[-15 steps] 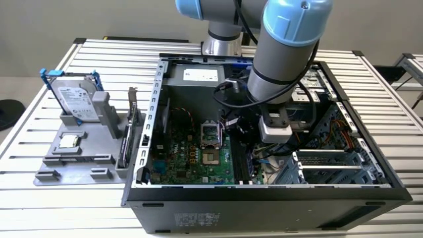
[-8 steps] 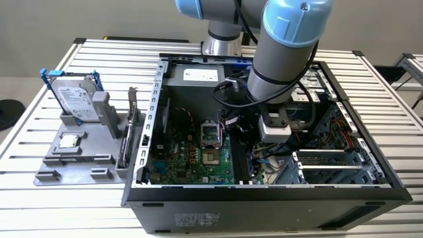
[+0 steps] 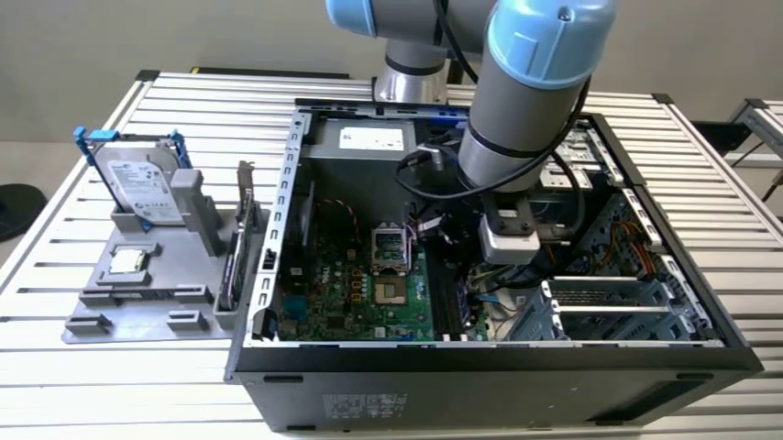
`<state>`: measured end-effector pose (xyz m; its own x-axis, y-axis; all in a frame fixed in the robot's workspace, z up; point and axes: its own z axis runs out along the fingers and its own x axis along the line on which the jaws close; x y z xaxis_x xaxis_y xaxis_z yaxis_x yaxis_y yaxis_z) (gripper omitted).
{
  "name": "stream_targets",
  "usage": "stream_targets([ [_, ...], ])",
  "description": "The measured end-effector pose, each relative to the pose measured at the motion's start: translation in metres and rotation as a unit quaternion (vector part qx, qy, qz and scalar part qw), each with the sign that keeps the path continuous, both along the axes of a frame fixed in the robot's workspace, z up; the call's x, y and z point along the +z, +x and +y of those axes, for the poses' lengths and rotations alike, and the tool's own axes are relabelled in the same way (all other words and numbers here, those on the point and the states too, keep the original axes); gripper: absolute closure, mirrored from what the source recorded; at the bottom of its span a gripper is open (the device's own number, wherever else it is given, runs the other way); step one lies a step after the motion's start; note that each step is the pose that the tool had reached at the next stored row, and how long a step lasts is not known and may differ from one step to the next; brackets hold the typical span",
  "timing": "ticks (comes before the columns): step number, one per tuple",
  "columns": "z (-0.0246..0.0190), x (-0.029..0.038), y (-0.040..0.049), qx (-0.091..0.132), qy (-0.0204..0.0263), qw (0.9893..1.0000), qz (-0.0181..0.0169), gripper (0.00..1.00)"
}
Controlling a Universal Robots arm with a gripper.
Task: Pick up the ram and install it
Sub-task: 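Insert the ram into the slot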
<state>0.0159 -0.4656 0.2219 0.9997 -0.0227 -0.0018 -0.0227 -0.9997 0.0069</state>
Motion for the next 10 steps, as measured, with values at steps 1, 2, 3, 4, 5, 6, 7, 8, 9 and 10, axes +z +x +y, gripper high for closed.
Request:
stream_targets([
  [1, 0.0, -0.0001, 0.0011, 0.0, 0.0, 1.0, 0.0, 1.0],
  [2, 0.0, -0.0003, 0.0018, 0.0, 0.0, 1.0, 0.0, 1.0],
  [3, 0.0, -0.0006, 0.0019, 0.0, 0.0001, 1.0, 0.0, 1.0],
  [4, -0.0001, -0.0008, 0.0019, 0.0, 0.0001, 1.0, 0.0, 1.0],
  [5, -0.0003, -0.001, 0.0019, 0.0, 0.0001, 1.0, 0.0001, 1.0],
  [6, -0.0007, -0.0011, 0.0019, 0.0, 0.0, 1.0, 0.0001, 1.0],
  [7, -0.001, -0.0013, 0.0019, 0.0, 0.0, 1.0, 0.0001, 1.0],
  [8, -0.0014, -0.002, 0.0019, 0.0, 0.0001, 1.0, 0.0001, 1.0],
  [9, -0.0014, -0.0025, 0.0019, 0.0, 0.0002, 1.0, 0.0002, 1.0],
  [10, -0.0014, -0.0031, 0.0018, 0.0, 0.0001, 1.0, 0.0004, 1.0],
])
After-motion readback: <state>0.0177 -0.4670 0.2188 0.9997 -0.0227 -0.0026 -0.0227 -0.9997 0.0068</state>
